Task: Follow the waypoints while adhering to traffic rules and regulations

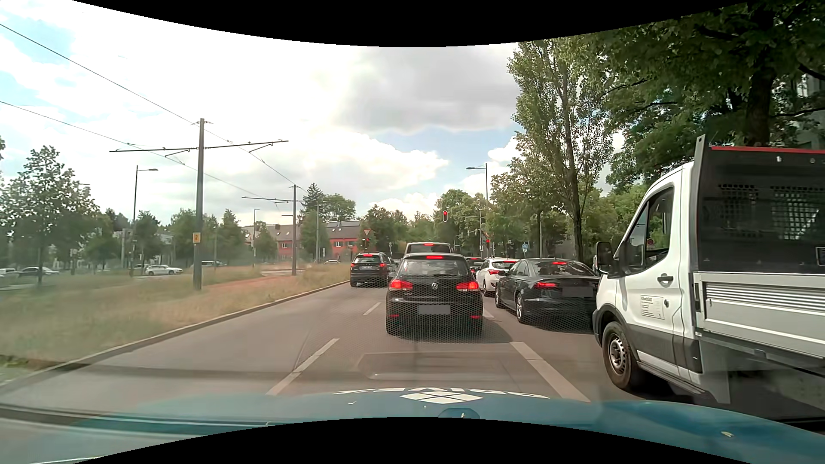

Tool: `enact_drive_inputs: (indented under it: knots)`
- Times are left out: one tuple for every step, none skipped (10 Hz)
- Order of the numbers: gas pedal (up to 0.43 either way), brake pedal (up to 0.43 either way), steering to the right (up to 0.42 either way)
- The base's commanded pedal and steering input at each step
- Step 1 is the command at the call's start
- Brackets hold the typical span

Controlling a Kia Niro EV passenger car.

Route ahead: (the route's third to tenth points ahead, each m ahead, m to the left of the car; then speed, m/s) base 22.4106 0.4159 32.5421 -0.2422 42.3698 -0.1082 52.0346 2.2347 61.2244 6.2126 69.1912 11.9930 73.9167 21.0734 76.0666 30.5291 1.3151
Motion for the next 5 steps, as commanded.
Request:
enact_drive_inputs:
  knots:
    - [0.0, 0.0, -0.012]
    - [0.0, 0.0, -0.012]
    - [0.0, 0.0, -0.012]
    - [0.0, 0.0, -0.012]
    - [0.0, 0.0, -0.012]
